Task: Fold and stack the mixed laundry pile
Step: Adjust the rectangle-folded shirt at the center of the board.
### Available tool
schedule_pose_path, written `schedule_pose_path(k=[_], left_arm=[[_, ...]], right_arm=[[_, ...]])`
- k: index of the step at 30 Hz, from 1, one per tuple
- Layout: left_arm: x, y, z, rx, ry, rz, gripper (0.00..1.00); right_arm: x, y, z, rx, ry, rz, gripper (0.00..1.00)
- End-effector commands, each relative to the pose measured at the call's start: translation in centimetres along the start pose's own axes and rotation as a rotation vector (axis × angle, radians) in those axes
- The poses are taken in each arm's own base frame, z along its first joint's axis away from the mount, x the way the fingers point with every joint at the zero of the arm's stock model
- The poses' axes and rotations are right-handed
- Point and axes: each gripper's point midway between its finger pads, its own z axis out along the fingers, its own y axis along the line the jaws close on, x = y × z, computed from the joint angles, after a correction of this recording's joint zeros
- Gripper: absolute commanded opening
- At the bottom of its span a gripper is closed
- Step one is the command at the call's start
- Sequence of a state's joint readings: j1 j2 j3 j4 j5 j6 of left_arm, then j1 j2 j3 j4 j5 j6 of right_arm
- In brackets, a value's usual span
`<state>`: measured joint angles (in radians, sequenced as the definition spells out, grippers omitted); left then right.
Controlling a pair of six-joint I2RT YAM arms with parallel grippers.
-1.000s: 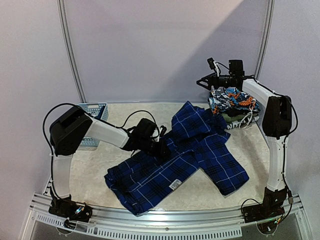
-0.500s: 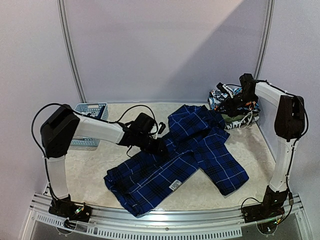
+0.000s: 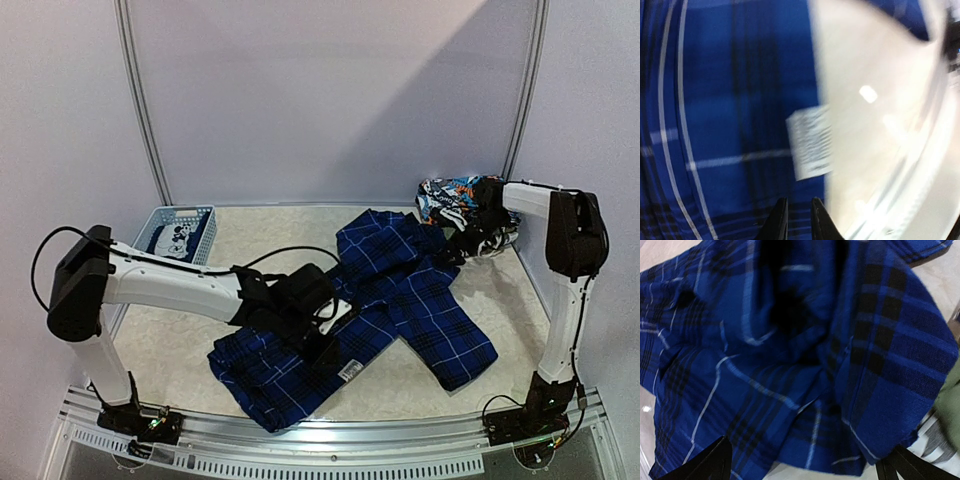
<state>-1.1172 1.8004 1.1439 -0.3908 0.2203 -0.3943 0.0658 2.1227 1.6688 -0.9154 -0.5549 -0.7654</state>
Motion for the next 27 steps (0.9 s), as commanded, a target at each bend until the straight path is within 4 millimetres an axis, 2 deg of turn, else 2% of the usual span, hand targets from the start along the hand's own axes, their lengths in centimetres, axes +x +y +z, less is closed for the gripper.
schedule_pose_path(k=[1, 3, 6, 9, 12, 13, 18, 22, 25, 27], left_arm=[[4.8, 2.4, 1.7, -0.08, 0.164, -0.06, 0.18], [5.8, 3.1, 2.1, -0.113, 0.202, -0.074, 0.18], [7.4, 4.9, 2.2, -0.199, 0.276, -0.077, 0.17], [8.5, 6.6, 1.6, -0.287, 0.328, -0.07, 0.17], [9.3, 8.2, 0.4, -0.359, 0.363, -0.069, 0.16], [9.6, 9.1, -0.2, -0.388, 0.379, -0.072, 0.16], [11.3, 14.8, -4.5, -0.57, 0.448, -0.123, 0.15], [11.5, 19.4, -8.0, -0.687, 0.453, -0.188, 0.15], [10.4, 22.1, -10.0, -0.768, 0.425, -0.209, 0.18], [8.1, 22.2, -10.6, -0.773, 0.372, -0.186, 0.23]], right_arm=[[0.6, 2.5, -2.5, 0.03, -0.003, -0.086, 0.99], [1.3, 3.7, -2.2, -0.004, -0.006, -0.128, 0.98], [1.3, 4.4, -0.7, -0.031, 0.016, -0.196, 0.83], [0.5, 3.4, 0.7, -0.001, 0.039, -0.207, 0.66], [0.3, 2.1, 1.5, 0.048, 0.025, -0.171, 0.65], [0.2, 2.1, 1.4, 0.058, 0.021, -0.173, 0.65], [0.6, -0.5, 0.4, 0.205, 0.061, -0.133, 0.64], [0.6, -0.5, -2.4, 0.237, 0.059, -0.056, 0.65], [1.1, 0.2, -3.9, 0.236, 0.086, 0.001, 0.69], [0.9, 2.0, -4.6, 0.194, 0.059, 0.003, 0.71]])
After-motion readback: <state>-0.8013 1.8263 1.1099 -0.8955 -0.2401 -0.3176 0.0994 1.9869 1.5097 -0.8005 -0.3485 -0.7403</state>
